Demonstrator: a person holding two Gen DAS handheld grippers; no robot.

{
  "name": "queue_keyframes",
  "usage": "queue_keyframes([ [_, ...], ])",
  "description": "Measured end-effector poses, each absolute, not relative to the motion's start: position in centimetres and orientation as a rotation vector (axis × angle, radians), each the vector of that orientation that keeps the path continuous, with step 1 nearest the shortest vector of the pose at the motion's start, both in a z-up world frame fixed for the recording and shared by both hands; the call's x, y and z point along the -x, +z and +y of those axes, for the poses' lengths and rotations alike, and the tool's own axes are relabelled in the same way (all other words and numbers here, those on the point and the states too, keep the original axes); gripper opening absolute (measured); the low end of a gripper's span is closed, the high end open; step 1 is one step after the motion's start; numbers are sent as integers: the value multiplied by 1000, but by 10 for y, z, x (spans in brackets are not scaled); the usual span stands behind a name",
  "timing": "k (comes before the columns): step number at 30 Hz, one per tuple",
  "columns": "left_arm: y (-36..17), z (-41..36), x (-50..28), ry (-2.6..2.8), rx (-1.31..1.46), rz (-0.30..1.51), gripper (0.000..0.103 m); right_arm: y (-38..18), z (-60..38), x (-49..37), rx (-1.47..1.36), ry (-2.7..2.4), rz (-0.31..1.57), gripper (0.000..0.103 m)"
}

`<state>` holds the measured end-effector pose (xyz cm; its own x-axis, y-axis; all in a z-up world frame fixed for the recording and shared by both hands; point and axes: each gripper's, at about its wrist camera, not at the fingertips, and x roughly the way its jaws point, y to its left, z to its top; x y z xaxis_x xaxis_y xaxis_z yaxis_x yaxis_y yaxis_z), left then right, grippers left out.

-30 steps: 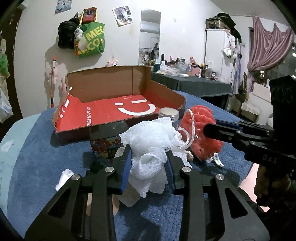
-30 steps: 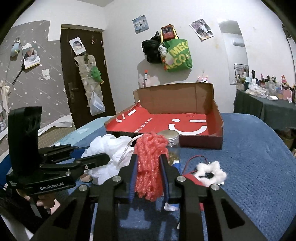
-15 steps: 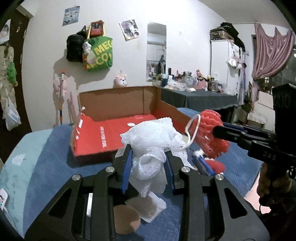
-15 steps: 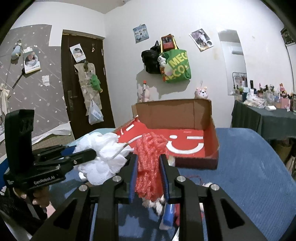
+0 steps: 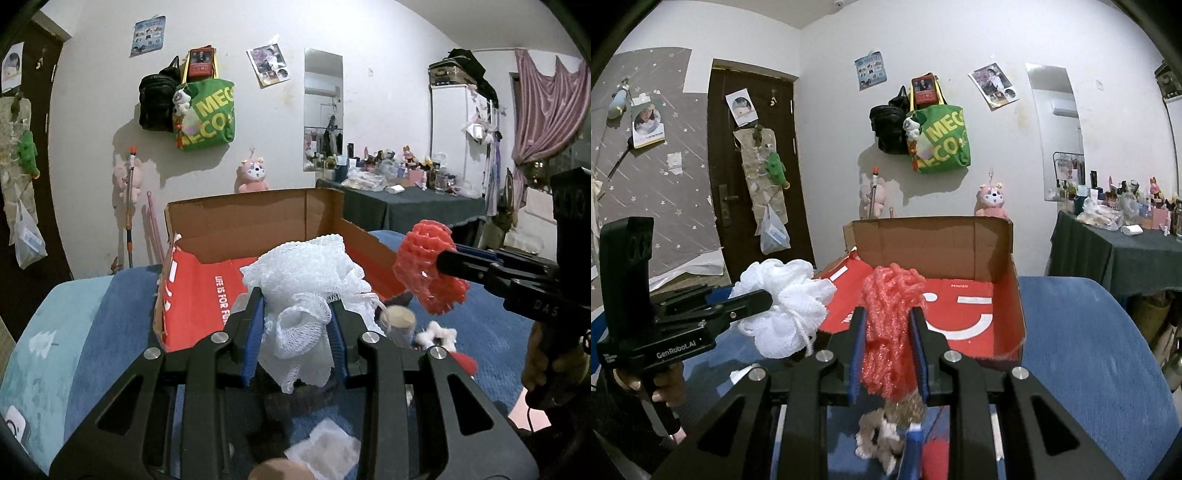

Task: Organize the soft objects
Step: 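Carry both puffs up and over into the cardboard box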

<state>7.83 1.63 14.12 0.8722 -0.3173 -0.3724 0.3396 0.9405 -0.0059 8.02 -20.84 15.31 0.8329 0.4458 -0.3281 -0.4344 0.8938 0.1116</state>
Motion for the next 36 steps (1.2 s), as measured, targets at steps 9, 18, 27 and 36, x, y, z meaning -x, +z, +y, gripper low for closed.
queue_keyframes([
  [9,153,13,-117,-361,-92,404,30,166,-204,-128,-2,486,386,25],
  [18,164,7,-178,-367,-136,473,30,178,-193,-205,59,499,489,25],
  [27,159,-4,-256,-335,-192,589,30,171,-180,-301,88,439,683,25],
  [36,127,-15,-346,-265,-190,753,30,140,-171,-392,114,327,882,25],
])
